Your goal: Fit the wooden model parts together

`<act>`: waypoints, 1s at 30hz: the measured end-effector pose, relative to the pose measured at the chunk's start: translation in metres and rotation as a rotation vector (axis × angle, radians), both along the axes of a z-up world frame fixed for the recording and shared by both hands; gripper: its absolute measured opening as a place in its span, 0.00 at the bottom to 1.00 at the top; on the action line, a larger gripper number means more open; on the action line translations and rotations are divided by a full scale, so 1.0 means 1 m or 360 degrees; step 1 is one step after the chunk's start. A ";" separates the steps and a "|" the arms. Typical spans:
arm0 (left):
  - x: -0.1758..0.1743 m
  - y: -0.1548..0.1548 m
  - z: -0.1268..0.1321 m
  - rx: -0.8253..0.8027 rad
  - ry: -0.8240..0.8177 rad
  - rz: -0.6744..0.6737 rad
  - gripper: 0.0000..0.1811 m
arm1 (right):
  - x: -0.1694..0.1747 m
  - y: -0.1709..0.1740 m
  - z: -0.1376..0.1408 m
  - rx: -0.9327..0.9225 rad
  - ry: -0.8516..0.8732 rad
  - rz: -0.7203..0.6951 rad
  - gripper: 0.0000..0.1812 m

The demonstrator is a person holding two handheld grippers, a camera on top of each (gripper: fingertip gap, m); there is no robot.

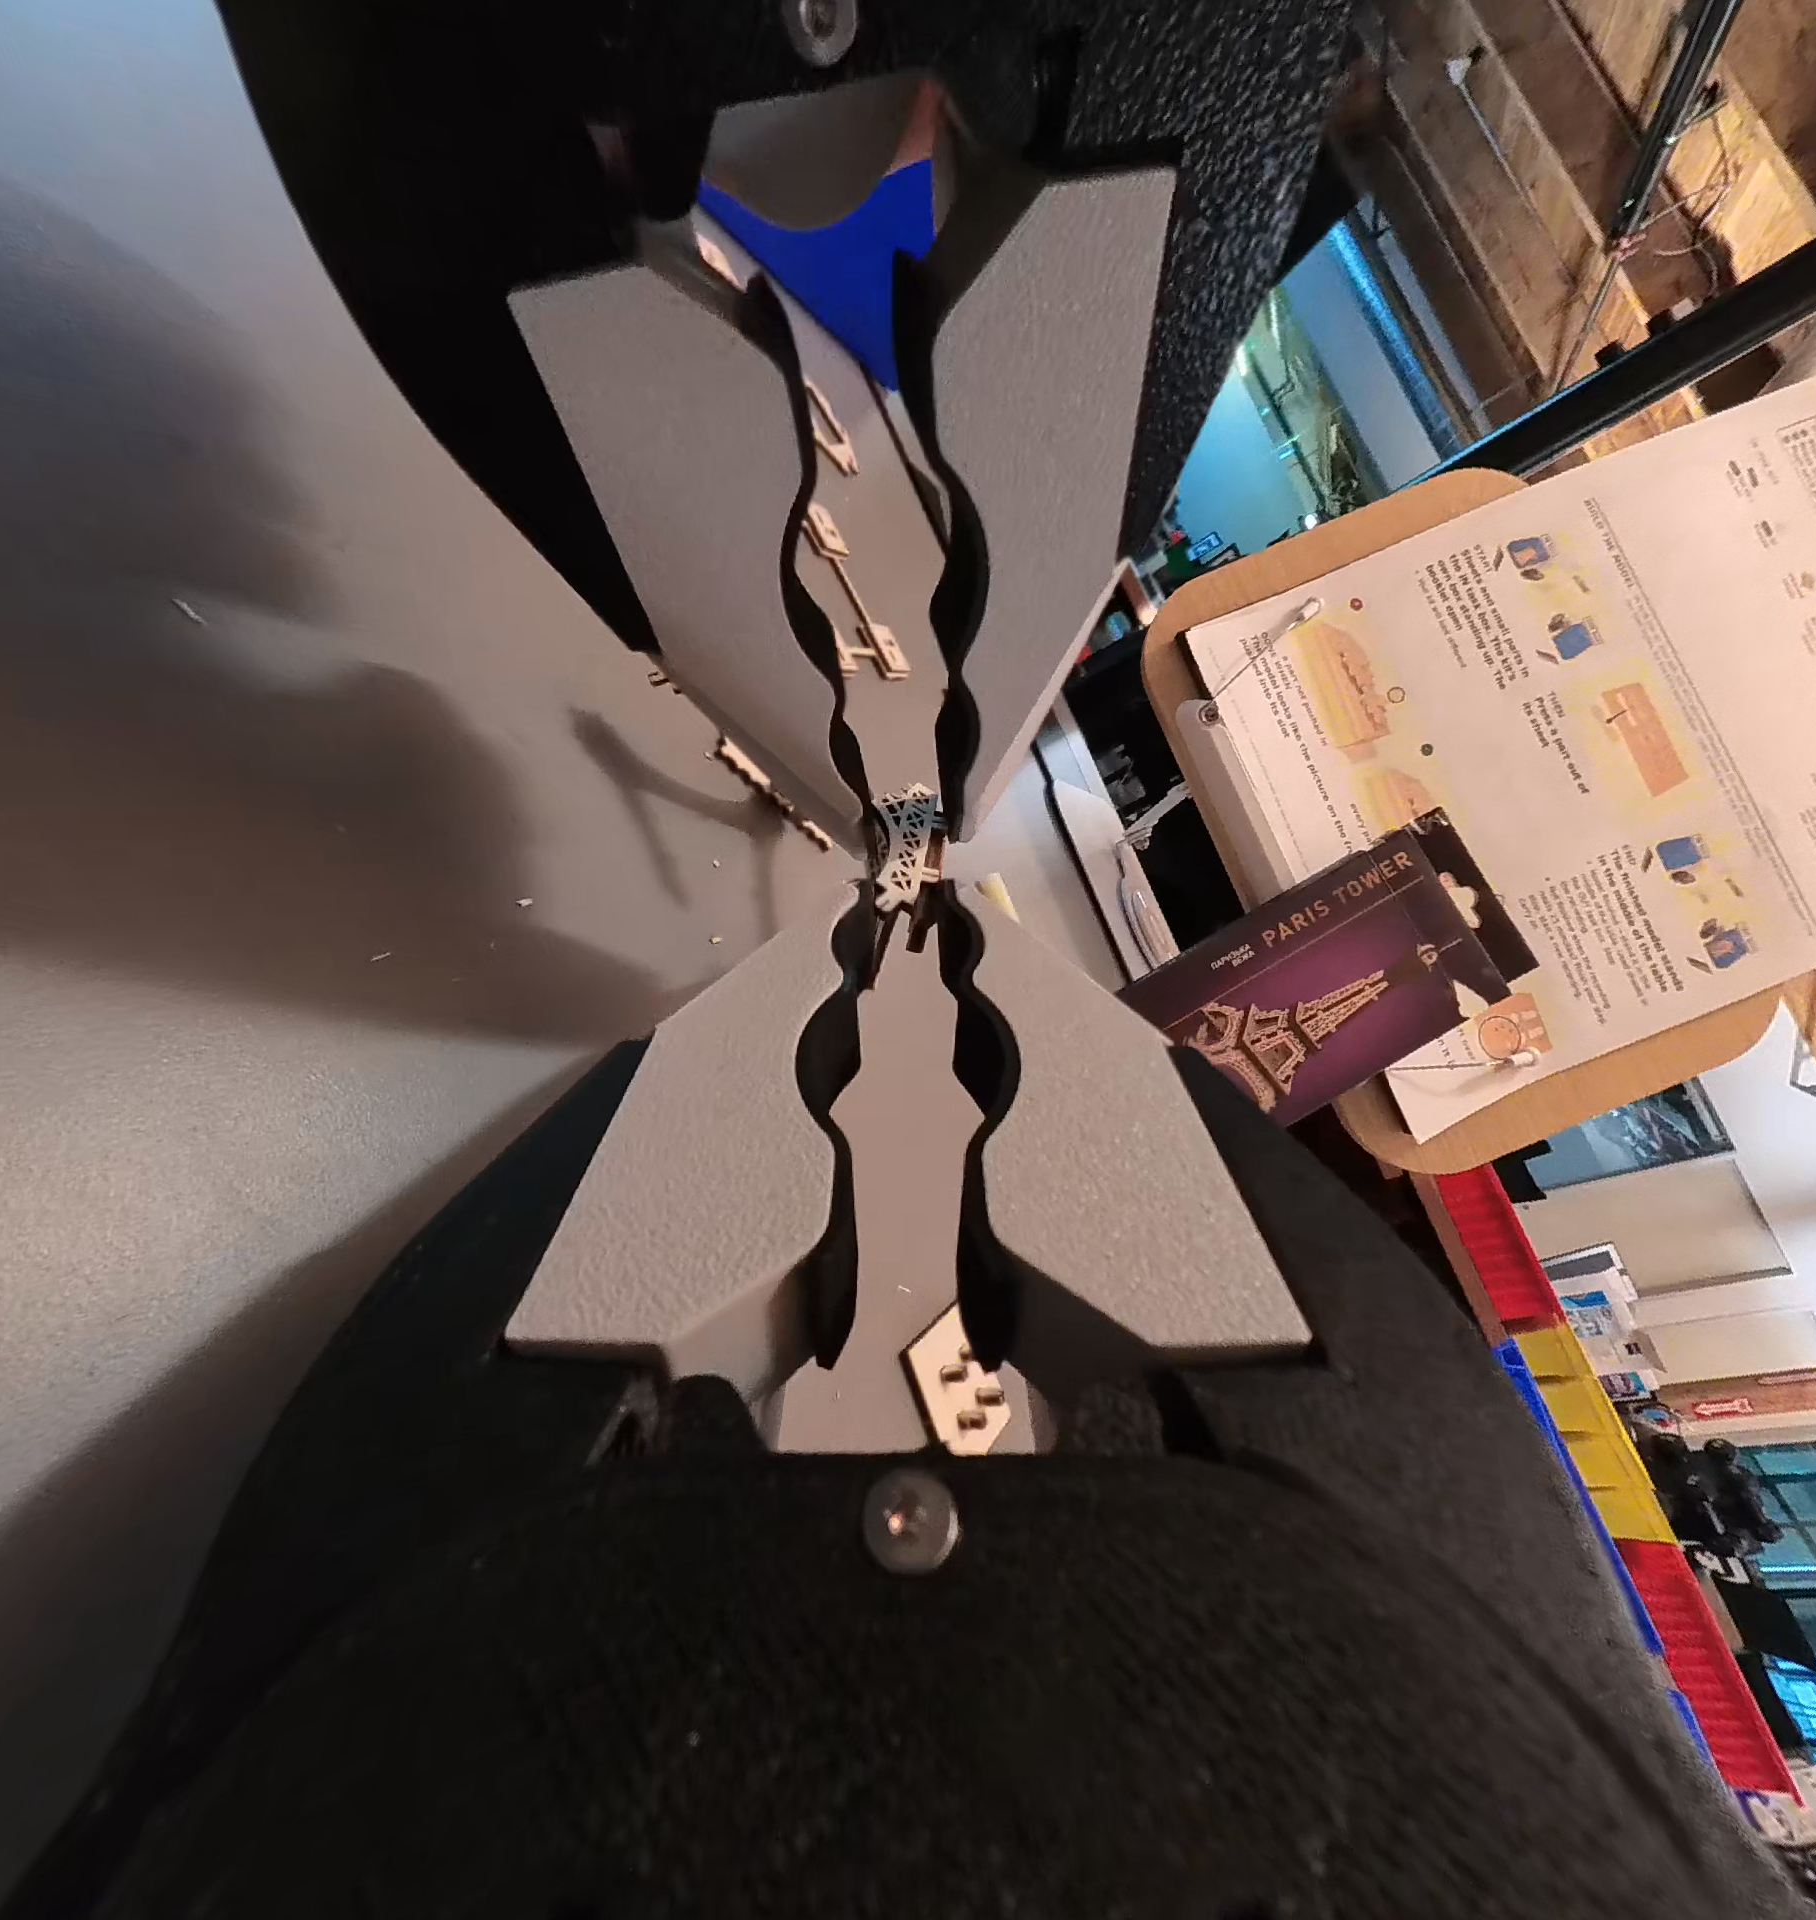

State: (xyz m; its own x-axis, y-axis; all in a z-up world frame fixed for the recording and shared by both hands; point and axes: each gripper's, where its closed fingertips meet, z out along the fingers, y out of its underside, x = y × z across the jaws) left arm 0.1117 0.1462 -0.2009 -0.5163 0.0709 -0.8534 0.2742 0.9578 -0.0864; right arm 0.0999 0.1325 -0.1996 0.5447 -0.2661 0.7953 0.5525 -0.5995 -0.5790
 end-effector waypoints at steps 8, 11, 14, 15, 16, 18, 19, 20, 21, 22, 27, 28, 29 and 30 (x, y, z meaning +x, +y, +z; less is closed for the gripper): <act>0.002 0.001 0.006 -0.0015 -0.0097 -0.0044 0.10 | 0.003 -0.002 0.002 0.0047 0.0030 -0.0007 0.05; 0.003 0.010 0.013 -0.0128 -0.0104 0.0010 0.12 | 0.005 -0.004 0.004 0.0107 0.0066 -0.0010 0.05; 0.002 0.022 0.014 -0.0236 -0.0072 0.0055 0.14 | 0.005 -0.005 0.003 0.0127 0.0104 -0.0004 0.05; 0.001 0.026 0.013 -0.0235 -0.0064 0.0070 0.15 | 0.006 -0.006 0.003 0.0132 0.0106 -0.0010 0.05; 0.001 0.029 0.013 -0.0232 -0.0073 0.0078 0.16 | 0.006 -0.007 0.003 0.0133 0.0110 -0.0006 0.05; 0.000 0.033 0.011 -0.0216 -0.0084 0.0089 0.16 | 0.006 -0.007 0.001 0.0144 0.0135 -0.0002 0.05; 0.000 0.033 0.013 -0.0221 -0.0102 0.0089 0.16 | 0.006 -0.008 0.000 0.0145 0.0148 0.0001 0.05; 0.000 0.032 0.015 -0.0232 -0.0126 0.0084 0.16 | 0.006 -0.008 -0.001 0.0144 0.0152 0.0007 0.05; -0.001 0.030 0.016 -0.0237 -0.0140 0.0074 0.16 | 0.006 -0.009 -0.001 0.0146 0.0146 0.0007 0.05; -0.001 0.027 0.018 -0.0245 -0.0151 0.0060 0.17 | 0.007 -0.009 0.000 0.0148 0.0137 0.0001 0.05; -0.004 0.010 0.013 -0.0138 -0.0269 -0.0078 0.18 | 0.005 -0.008 -0.001 0.0127 0.0101 0.0006 0.05; -0.004 0.006 0.010 -0.0110 -0.0286 -0.0109 0.18 | 0.005 -0.008 -0.001 0.0125 0.0095 0.0010 0.05; -0.005 0.004 0.008 -0.0092 -0.0296 -0.0131 0.18 | 0.005 -0.008 0.000 0.0127 0.0089 0.0009 0.05; -0.004 0.002 0.007 -0.0081 -0.0311 -0.0144 0.17 | 0.005 -0.008 0.000 0.0128 0.0090 0.0009 0.05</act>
